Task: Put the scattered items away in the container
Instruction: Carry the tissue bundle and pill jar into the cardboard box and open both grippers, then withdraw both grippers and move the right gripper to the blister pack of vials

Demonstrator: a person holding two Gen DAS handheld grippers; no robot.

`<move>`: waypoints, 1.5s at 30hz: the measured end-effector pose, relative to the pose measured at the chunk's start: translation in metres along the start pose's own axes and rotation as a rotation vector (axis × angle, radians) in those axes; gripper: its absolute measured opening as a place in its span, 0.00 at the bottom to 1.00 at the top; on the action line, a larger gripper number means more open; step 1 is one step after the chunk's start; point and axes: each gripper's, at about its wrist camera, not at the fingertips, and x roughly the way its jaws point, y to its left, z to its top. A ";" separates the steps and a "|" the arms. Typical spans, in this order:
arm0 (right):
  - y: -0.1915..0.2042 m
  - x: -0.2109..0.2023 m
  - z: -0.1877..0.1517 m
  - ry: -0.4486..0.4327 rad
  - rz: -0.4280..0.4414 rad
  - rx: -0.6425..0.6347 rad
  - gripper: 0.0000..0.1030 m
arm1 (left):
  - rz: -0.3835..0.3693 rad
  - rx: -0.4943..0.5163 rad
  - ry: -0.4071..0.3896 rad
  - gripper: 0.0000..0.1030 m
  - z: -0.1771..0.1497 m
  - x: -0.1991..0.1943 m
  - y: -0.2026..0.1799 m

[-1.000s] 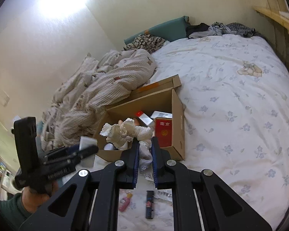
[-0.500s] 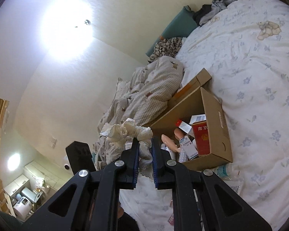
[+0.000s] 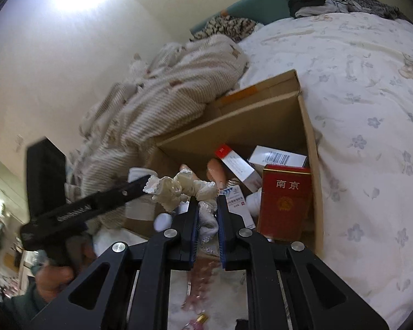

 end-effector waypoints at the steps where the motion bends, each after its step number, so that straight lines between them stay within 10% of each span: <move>1: 0.001 0.007 0.000 0.012 -0.025 -0.012 0.12 | 0.008 0.002 0.007 0.34 0.000 0.003 0.000; 9: 0.000 0.035 -0.001 0.087 -0.139 -0.030 0.19 | 0.039 0.015 0.060 0.34 -0.005 0.018 0.000; 13: -0.001 0.028 -0.006 0.080 -0.122 -0.037 0.49 | 0.071 -0.015 0.096 0.53 -0.007 0.024 0.007; 23: 0.028 -0.025 -0.004 -0.008 -0.092 -0.162 0.50 | 0.070 0.003 0.030 0.57 -0.011 0.000 0.000; 36: 0.002 -0.114 -0.057 0.008 -0.069 -0.026 0.57 | 0.046 0.087 -0.018 0.57 -0.022 -0.053 -0.019; 45: -0.044 -0.094 -0.080 0.098 -0.136 0.125 0.57 | 0.015 0.118 0.067 0.57 -0.068 -0.072 -0.038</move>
